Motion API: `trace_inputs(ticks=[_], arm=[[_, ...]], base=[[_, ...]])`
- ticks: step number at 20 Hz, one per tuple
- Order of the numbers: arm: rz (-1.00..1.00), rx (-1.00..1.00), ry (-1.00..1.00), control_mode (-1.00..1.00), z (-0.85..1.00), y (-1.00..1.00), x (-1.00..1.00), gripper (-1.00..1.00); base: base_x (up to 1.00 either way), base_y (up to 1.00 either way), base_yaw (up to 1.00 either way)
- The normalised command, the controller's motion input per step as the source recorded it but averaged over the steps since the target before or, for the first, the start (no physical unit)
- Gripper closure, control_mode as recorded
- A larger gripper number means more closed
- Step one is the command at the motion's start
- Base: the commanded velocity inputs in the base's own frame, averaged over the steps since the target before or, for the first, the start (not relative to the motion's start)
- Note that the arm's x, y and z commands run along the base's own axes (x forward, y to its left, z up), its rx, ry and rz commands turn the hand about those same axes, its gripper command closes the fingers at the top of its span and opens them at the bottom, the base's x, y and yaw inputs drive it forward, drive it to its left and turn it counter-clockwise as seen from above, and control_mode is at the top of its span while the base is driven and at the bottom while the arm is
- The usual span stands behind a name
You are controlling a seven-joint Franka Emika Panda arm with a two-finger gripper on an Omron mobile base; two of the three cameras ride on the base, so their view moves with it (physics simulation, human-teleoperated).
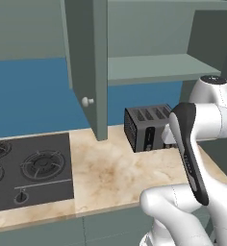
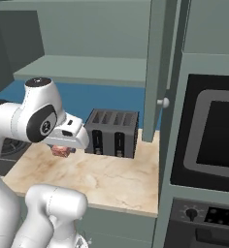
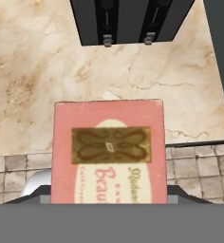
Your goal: Pick up the bar soap and sponge from the sink, and place them back in the cabinet, and close the cabinet doors.
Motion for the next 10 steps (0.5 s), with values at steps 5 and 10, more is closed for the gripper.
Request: trace_inputs(ticks=[5, 10], arm=[[0.00, 0.00, 0.00, 1.00, 0.00, 0.00, 0.00, 1.00], [0.00, 0.00, 0.00, 1.00, 0.00, 0.00, 0.00, 1.00]], base=[[0.18, 0.00, 0.01], [0.13, 0.00, 0.00]])
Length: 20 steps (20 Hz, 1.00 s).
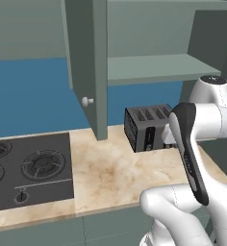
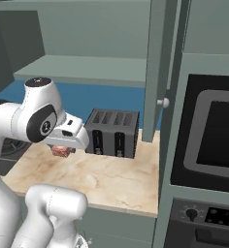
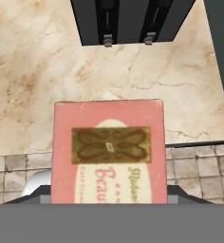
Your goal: Pick up the bar soap and sponge from the sink, and place them back in the cabinet, and close the cabinet doors.
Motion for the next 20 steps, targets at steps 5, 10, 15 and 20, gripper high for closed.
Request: trace_inputs(ticks=[5, 10, 15, 20], arm=[[0.00, 0.00, -0.02, -1.00, 0.14, 0.00, 0.05, 1.00], [0.00, 0.00, -0.11, -1.00, 0.49, 0.00, 0.00, 1.00], [0.00, 0.00, -0.14, -1.00, 0.50, 0.00, 0.00, 1.00], [0.00, -0.01, -0.18, -1.00, 0.58, 0.00, 0.00, 1.00]], base=[[0.04, 0.00, 0.00], [0.00, 0.00, 0.00], [0.00, 0.00, 0.00], [0.00, 0.00, 0.00]])
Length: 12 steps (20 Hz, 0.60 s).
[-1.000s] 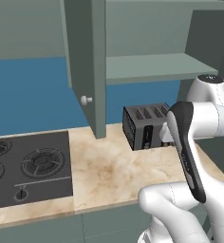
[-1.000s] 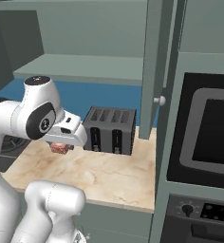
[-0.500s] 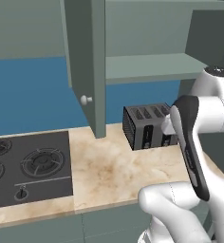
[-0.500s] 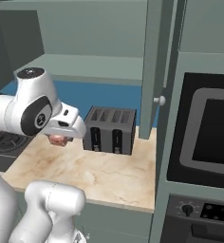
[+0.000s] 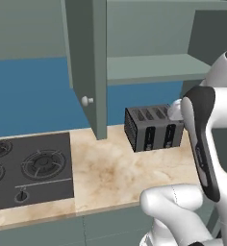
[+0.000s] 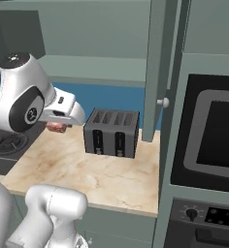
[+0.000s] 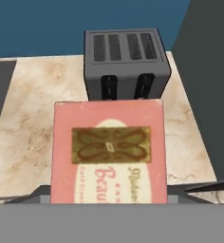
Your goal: Pick up the bar soap and sponge from the sink, and place them back in the cabinet, and close the cabinet doors.
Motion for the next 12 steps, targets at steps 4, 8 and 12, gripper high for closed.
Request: trace_inputs(ticks=[4, 8, 12], arm=[[0.00, -0.01, -0.18, -1.00, 0.57, 0.00, 0.00, 1.00], [0.00, -0.01, -0.16, -1.00, 0.53, 0.00, 0.00, 1.00], [0.00, 0.00, -0.09, -1.00, 0.40, 0.00, 0.00, 1.00]], base=[[0.00, 0.00, 0.00], [0.00, 0.00, 0.00], [0.00, 0.00, 0.00]])
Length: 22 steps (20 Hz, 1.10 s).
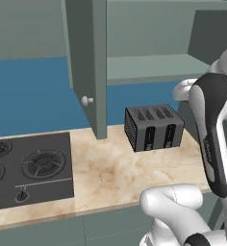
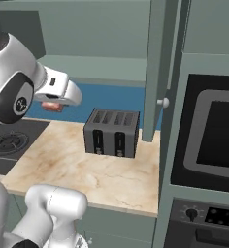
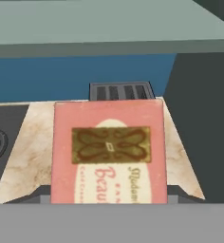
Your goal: Pick up the bar soap and sponge from the sink, and place them back in the cabinet, and close the cabinet doors.
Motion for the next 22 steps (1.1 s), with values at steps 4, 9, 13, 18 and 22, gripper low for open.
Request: trace_inputs(ticks=[4, 9, 13, 18, 22], arm=[[0.00, 0.00, -0.03, -1.00, 0.19, 0.00, 0.14, 1.00], [0.00, 0.00, -0.02, -1.00, 0.17, 0.00, 0.20, 1.00], [0.00, 0.00, 0.00, -1.00, 0.13, 0.00, 0.27, 1.00], [0.00, 0.00, -0.01, -1.00, 0.12, 0.00, 0.33, 1.00], [0.00, 0.00, 0.00, -1.00, 0.06, 0.00, 0.39, 1.00]], base=[[0.00, 0.00, 0.00], [0.00, 0.00, 0.00], [0.00, 0.00, 0.00], [0.00, 0.00, 0.00], [0.00, 0.00, 0.00]])
